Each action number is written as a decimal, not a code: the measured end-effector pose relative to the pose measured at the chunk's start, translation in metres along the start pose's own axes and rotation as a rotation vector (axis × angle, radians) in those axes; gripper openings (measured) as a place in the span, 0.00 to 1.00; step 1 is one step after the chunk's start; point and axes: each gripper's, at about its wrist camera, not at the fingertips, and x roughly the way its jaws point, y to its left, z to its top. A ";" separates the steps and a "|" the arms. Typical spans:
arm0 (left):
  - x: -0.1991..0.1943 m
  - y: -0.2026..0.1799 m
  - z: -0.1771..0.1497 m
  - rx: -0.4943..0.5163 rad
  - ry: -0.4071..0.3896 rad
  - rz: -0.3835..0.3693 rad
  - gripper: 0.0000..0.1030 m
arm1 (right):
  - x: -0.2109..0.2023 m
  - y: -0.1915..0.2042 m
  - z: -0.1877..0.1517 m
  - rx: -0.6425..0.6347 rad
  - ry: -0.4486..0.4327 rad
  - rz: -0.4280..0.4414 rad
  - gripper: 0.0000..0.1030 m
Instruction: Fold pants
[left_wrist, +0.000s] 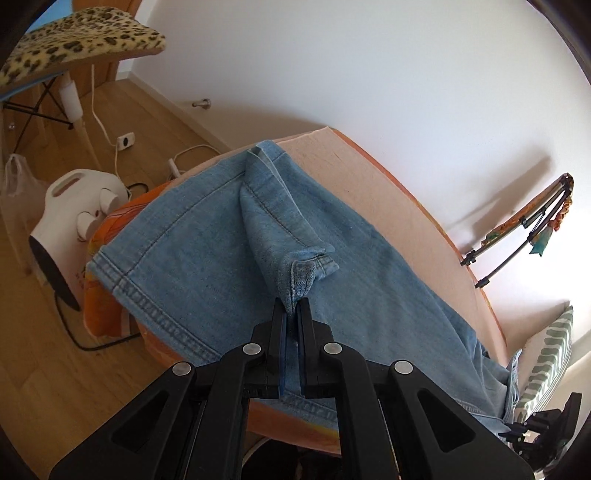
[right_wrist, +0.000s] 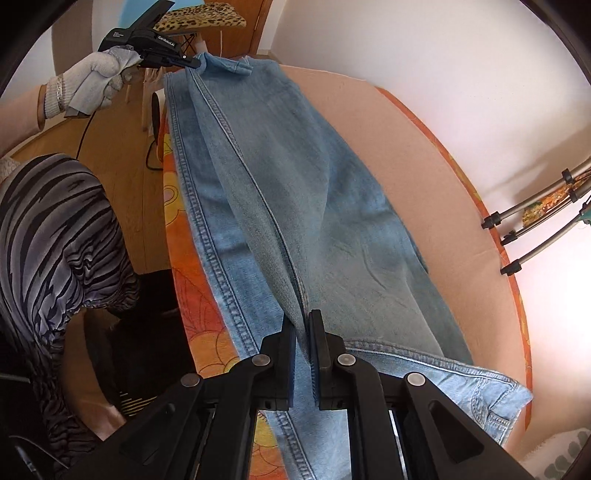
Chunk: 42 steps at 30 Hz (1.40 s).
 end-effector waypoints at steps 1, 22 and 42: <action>-0.002 0.002 -0.003 0.011 -0.002 0.008 0.08 | 0.004 0.005 -0.003 0.001 0.015 0.014 0.04; 0.039 -0.057 0.011 0.514 0.073 0.170 0.50 | -0.054 -0.053 0.003 0.369 -0.130 -0.055 0.35; -0.011 0.077 0.020 0.058 -0.062 0.282 0.09 | -0.132 -0.093 -0.095 0.807 -0.287 -0.241 0.37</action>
